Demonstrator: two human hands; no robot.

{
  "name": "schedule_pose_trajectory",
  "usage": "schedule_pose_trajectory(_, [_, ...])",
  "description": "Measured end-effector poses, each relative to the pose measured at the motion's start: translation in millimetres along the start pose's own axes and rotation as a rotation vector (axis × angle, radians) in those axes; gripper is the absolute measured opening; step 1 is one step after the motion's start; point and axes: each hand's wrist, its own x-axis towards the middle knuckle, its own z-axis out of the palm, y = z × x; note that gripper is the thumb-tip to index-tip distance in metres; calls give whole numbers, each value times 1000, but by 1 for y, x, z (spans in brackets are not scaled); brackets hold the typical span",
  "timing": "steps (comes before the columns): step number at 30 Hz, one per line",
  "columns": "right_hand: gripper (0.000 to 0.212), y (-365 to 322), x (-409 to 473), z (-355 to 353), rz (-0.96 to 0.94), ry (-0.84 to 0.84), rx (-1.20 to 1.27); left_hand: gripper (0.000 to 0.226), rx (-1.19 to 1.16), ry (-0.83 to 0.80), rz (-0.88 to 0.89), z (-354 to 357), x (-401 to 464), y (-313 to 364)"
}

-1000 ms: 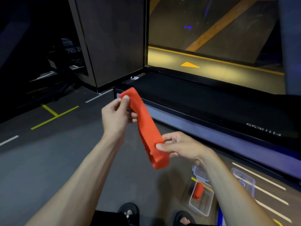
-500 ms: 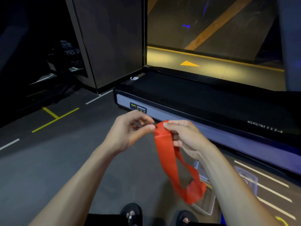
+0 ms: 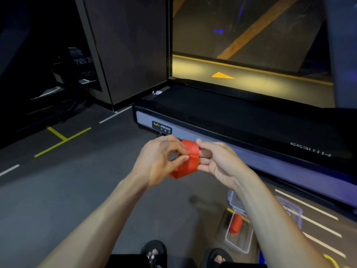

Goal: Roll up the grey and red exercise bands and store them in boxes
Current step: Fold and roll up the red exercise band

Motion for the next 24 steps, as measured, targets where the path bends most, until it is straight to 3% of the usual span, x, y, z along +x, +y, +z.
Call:
schedule_pose_trajectory(5, [37, 5, 6, -17, -122, 273, -714, 9, -65, 55, -141, -8, 0, -3])
schedule_pose_trajectory(7, [25, 6, 7, -22, -247, 274, -707, 8, -84, 17, -171, -9, 0, -5])
schedule_pose_trajectory(9, [8, 4, 3, -19, -331, 137, -644, 5, -84, -11, -179, -8, 2, -8])
schedule_pose_trajectory(12, [20, 4, -2, -12, -438, -26, -652, 4, -81, -39, -173, -7, 3, -7])
schedule_pose_trajectory(18, [8, 7, -5, -12, -531, 47, -773, 4, -120, -59, -151, -9, 1, 0])
schedule_pose_trajectory(24, [7, 7, -5, -10, -586, 73, -809, 18, -335, -166, -252, -5, -7, -13])
